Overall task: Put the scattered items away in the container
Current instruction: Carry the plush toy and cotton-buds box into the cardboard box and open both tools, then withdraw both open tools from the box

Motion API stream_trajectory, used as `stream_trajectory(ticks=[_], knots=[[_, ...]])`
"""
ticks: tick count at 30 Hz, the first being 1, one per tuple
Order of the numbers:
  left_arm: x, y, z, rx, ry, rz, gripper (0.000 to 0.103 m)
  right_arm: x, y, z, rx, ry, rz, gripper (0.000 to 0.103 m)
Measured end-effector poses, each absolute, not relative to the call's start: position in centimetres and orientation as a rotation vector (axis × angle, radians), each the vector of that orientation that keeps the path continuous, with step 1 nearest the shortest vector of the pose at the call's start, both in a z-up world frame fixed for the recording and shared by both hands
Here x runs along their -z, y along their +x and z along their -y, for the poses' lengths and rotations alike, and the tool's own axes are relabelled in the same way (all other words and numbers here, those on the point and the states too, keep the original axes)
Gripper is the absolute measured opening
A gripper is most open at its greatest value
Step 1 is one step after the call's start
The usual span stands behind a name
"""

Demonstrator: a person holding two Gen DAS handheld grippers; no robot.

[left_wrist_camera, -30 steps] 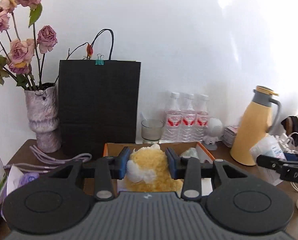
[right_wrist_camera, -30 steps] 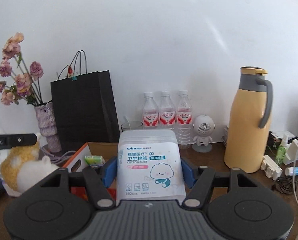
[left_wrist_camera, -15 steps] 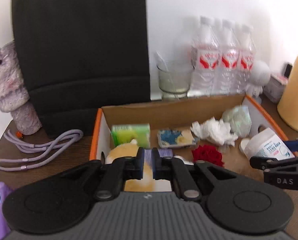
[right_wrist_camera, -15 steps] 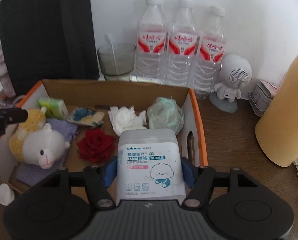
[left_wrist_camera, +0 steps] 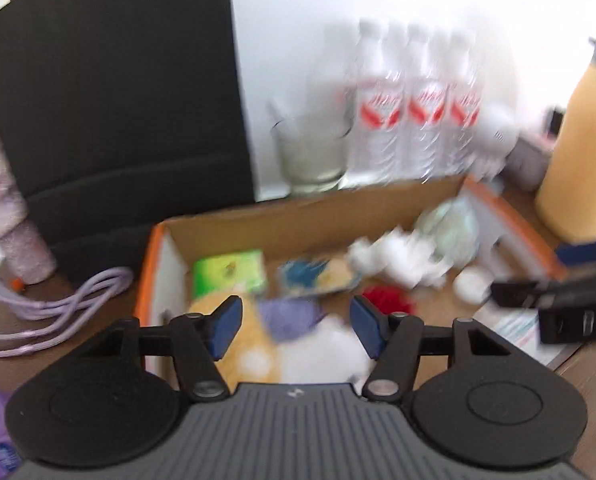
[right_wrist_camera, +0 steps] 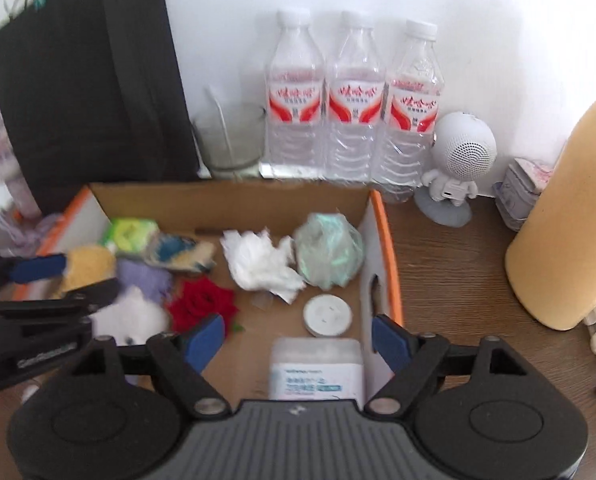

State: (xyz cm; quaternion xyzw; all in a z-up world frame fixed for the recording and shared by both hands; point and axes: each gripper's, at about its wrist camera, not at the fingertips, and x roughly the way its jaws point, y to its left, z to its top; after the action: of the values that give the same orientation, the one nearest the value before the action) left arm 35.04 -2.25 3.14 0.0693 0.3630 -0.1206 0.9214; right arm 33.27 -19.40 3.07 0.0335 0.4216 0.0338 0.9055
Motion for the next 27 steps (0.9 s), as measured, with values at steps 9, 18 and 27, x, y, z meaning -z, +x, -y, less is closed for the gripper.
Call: stream_trajectory(ticks=[9,18,27], knots=[[-0.3,36.8,2.6,0.238,0.173,-0.950,0.031,0.3,33.3,19.0,-0.159,0.136,-0.943,0.061],[-2.2,35.6,1.4,0.167,0.105,-1.036,0.037,0.3,33.3,19.6,-0.080,0.090,-0.960,0.061],[-6.7,31.1,0.0,-0.008,0.135,-0.923,0.101,-4.2,30.7,21.0,-0.101,0.165,-0.955,0.079]])
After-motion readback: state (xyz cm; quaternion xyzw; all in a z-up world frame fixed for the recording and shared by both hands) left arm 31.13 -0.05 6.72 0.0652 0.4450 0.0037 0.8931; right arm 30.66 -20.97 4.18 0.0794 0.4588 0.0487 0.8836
